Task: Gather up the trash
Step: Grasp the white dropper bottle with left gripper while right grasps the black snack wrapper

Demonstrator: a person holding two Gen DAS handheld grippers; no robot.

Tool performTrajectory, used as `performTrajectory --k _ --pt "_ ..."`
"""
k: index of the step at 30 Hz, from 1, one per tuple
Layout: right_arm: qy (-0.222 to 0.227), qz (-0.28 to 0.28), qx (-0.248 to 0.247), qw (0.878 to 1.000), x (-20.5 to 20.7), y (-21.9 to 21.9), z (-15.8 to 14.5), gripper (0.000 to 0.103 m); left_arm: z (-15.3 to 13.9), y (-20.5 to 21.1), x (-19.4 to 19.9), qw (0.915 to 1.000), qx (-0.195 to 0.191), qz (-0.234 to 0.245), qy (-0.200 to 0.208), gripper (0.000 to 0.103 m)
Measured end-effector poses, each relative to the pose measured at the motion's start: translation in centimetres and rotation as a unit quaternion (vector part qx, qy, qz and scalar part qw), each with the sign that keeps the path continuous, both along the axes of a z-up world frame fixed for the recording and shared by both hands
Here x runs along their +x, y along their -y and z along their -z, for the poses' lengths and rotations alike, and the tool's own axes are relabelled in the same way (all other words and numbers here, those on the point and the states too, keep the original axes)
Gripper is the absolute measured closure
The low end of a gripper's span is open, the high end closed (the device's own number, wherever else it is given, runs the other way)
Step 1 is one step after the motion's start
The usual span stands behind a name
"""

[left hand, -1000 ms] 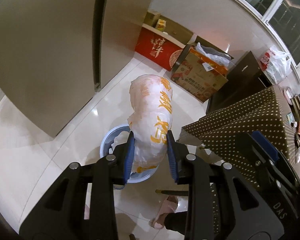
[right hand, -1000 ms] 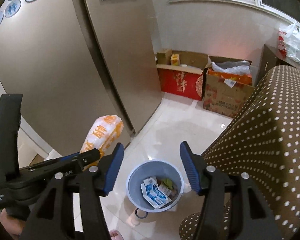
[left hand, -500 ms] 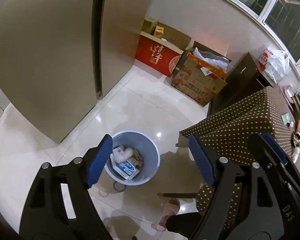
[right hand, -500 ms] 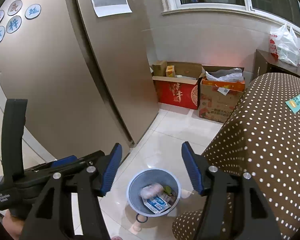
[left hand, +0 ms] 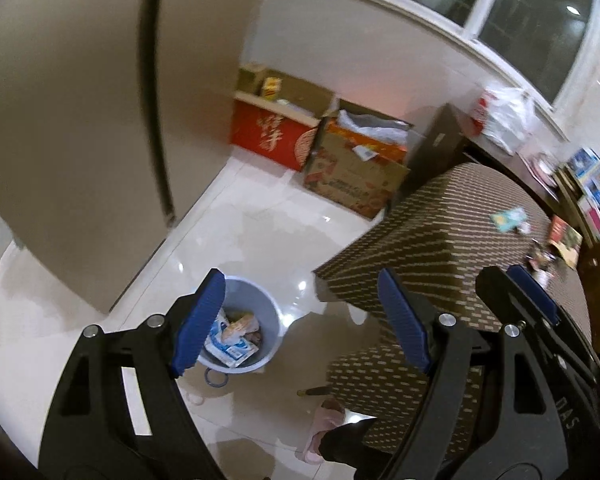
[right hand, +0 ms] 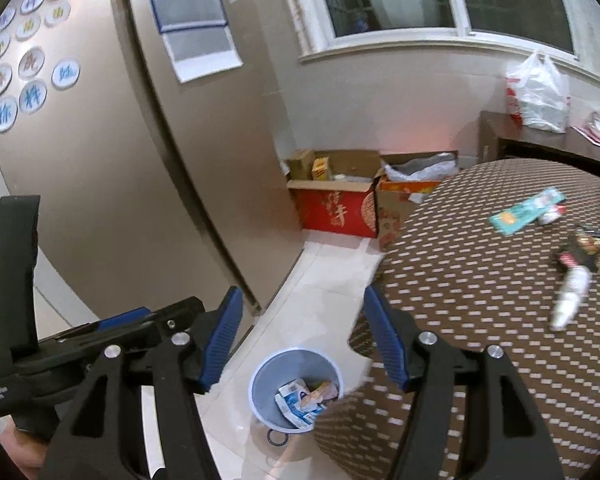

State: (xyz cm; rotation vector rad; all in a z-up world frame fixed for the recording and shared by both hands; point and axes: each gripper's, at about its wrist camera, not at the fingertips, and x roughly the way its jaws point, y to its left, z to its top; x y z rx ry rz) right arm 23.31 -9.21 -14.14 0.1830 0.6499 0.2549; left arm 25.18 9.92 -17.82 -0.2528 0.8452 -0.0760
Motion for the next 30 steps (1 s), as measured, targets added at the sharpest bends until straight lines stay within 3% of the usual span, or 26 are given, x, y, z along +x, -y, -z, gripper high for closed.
performTrajectory --k 8,19,25,30 --pt "0.011 0.067 0.014 0.998 -2.7 9.3 -2.0 0.039 -2.6 9.1 -0.9 0.9954 0.026 0.090 0.023 0.025" --pt "-0.031 0.173 -0.003 0.984 -5.3 22.8 -0.6 0.037 -2.3 22.3 -0.6 0.9766 0.076 0.200 0.020 0.025" --pt "-0.044 0.195 0.007 0.980 -5.5 26.0 0.3 0.037 -1.6 27.5 0.3 0.9660 0.102 0.237 0.017 0.025" --pt "-0.053 0.196 0.013 0.979 -4.9 27.2 0.6 0.037 -0.8 29.4 1.4 0.9606 0.117 0.252 0.013 0.026"
